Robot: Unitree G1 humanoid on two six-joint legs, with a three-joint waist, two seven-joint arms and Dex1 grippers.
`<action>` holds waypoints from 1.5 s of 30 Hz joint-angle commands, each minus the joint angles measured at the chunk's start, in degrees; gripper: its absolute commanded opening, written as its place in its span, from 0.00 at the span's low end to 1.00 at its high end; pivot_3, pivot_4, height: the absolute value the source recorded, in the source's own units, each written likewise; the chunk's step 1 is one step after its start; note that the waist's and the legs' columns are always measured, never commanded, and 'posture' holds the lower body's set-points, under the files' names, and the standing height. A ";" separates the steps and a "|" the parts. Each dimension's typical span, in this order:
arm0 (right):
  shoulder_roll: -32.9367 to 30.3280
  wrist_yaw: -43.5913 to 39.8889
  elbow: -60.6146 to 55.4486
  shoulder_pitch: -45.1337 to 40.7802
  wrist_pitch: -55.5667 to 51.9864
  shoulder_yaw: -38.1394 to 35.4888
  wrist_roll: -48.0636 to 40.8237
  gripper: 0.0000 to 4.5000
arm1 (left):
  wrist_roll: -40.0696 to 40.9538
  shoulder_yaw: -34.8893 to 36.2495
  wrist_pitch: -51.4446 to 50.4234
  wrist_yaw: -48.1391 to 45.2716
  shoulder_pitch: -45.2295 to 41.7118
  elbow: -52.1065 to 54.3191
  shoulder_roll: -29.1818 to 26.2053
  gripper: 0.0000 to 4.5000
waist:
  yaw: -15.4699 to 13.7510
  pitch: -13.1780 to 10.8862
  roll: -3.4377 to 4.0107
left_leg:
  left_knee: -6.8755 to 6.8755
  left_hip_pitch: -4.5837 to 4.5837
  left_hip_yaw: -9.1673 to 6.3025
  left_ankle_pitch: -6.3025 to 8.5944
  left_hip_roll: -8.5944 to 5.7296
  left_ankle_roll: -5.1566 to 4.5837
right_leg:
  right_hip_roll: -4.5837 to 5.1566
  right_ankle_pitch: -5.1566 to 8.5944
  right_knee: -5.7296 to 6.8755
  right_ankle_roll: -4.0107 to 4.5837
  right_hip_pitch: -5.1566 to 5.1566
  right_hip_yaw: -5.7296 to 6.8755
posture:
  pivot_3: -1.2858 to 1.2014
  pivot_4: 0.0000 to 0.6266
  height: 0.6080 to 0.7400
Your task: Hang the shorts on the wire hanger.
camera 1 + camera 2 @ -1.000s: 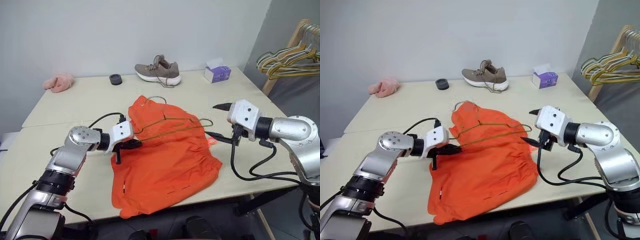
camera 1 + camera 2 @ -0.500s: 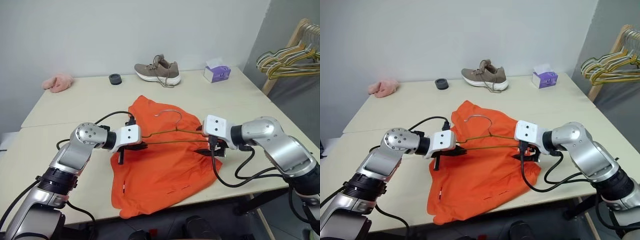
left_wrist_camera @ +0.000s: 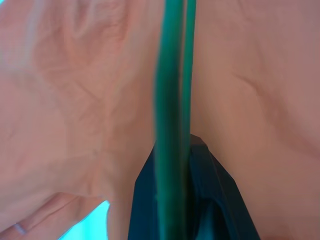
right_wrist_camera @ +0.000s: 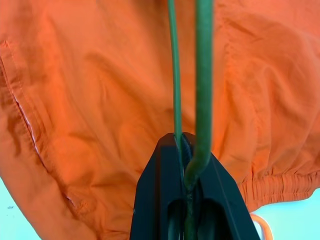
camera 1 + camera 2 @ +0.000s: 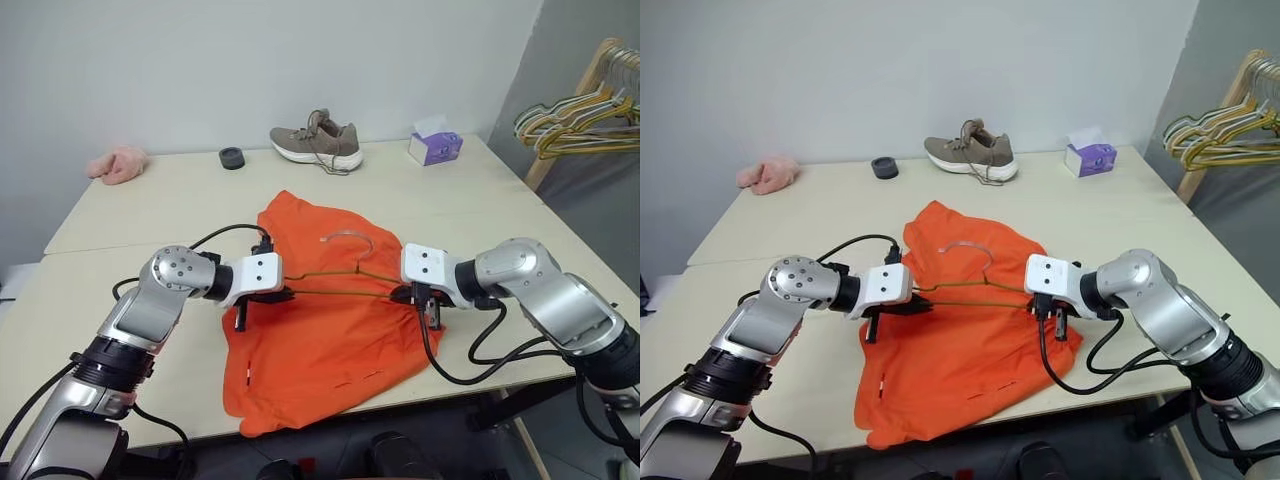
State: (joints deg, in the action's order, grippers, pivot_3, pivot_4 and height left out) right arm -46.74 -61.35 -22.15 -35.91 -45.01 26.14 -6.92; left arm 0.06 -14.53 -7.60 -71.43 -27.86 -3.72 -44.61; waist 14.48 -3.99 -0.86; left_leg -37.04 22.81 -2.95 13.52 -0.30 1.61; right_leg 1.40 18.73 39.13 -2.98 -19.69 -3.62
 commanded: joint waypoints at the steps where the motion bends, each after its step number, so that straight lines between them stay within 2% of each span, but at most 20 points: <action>1: -0.62 -0.98 -0.25 0.44 0.80 -0.13 0.12 0.01 | 2.88 2.68 -1.54 1.41 -0.47 1.38 1.19 0.00 | -0.02 0.00 0.00 | 0.00 0.00 0.00 0.00 0.00 0.00 | 0.00 0.00 0.00 0.00 0.00 0.00 | 0.41 0.02 1.00; 3: -0.93 -1.17 0.04 0.75 1.47 -0.53 0.20 0.01 | 4.68 3.35 -3.29 0.75 -0.33 1.23 1.98 0.00 | -0.02 0.00 0.00 | -0.01 0.00 0.01 0.00 -0.01 0.00 | 0.00 0.00 0.01 0.00 0.00 0.00 | 0.41 0.03 1.00; 6: -1.47 -1.30 0.38 1.22 2.31 -1.29 0.32 0.00 | 7.87 4.66 -6.31 -0.04 -0.24 1.10 2.65 0.15 | -0.02 0.01 -0.02 | -0.02 0.00 0.00 0.00 -0.01 0.00 | 0.00 0.00 0.02 0.00 0.00 0.01 | 0.41 0.03 1.00; 12: -4.34 -1.72 0.60 3.95 2.79 -4.43 -0.34 0.00 | 14.61 9.51 -11.22 1.07 -0.32 -0.90 4.47 0.56 | -0.01 0.00 -0.01 | -0.03 0.00 -0.03 0.00 0.00 0.00 | 0.00 0.00 0.03 0.00 0.01 0.02 | 0.40 0.04 1.00; 17: -7.76 -1.33 0.44 8.78 0.42 -10.39 -2.97 0.00 | 18.96 15.81 -16.31 5.54 -3.91 -7.26 5.89 0.90 | 0.00 0.00 -0.02 | -0.10 0.00 -0.04 0.00 0.00 0.00 | 0.01 0.00 0.07 0.00 0.04 0.05 | 0.40 0.05 1.00; 23: -10.45 0.77 -0.30 17.42 -5.12 -20.59 -7.31 0.00 | 19.11 17.07 -16.53 5.25 -3.79 -11.44 5.22 0.90 | 0.07 0.00 -0.02 | -0.07 -0.01 -0.02 0.00 -0.01 0.00 | 0.00 0.00 0.03 -0.01 0.06 0.04 | 0.39 0.06 1.00; 29: -10.40 4.36 0.87 25.51 -10.81 -30.15 -10.70 0.00 | 17.57 14.20 -13.80 3.16 -0.13 -9.20 4.88 0.90 | 0.28 -0.01 -0.01 | -0.06 -0.01 0.01 0.00 -0.01 0.00 | -0.01 0.00 0.03 0.00 0.07 0.01 | 0.38 0.07 1.00; 33: -10.12 7.71 6.09 30.17 -13.49 -35.94 -10.96 0.00 | 17.17 12.75 -13.21 2.25 1.36 -7.47 4.81 0.90 | 0.33 -0.01 -0.03 | -0.09 -0.02 0.06 0.00 -0.01 0.00 | -0.04 0.00 0.01 0.00 0.11 -0.02 | 0.38 0.08 1.00; 37: -9.79 9.35 8.40 31.18 -14.81 -36.24 -11.37 0.00 | 16.41 11.88 -12.36 1.74 1.52 -7.20 4.51 0.90 | 0.59 -0.03 -0.01 | -0.08 -0.04 0.13 0.00 -0.03 -0.01 | -0.12 0.00 0.00 -0.01 0.11 -0.08 | 0.38 0.08 1.00; 45: -9.32 9.06 7.83 30.34 -15.93 -31.99 -13.40 0.00 | 16.36 11.50 -12.29 1.82 1.45 -6.43 4.76 0.90 | 1.59 -0.03 -0.01 | -0.06 -0.06 0.18 0.00 -0.01 -0.01 | -0.22 0.04 -0.01 -0.08 0.10 -0.15 | 0.38 0.08 1.00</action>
State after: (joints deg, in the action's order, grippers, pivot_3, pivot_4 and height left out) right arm -55.91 -51.94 -12.59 -4.63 -60.62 -6.27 -19.30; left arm 16.37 -3.21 -20.75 -69.42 -25.52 -11.82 -39.33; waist 16.06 -4.02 -0.87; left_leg -37.10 22.75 -2.76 13.52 -0.32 1.60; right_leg 1.17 18.79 39.12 -3.08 -19.58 -3.78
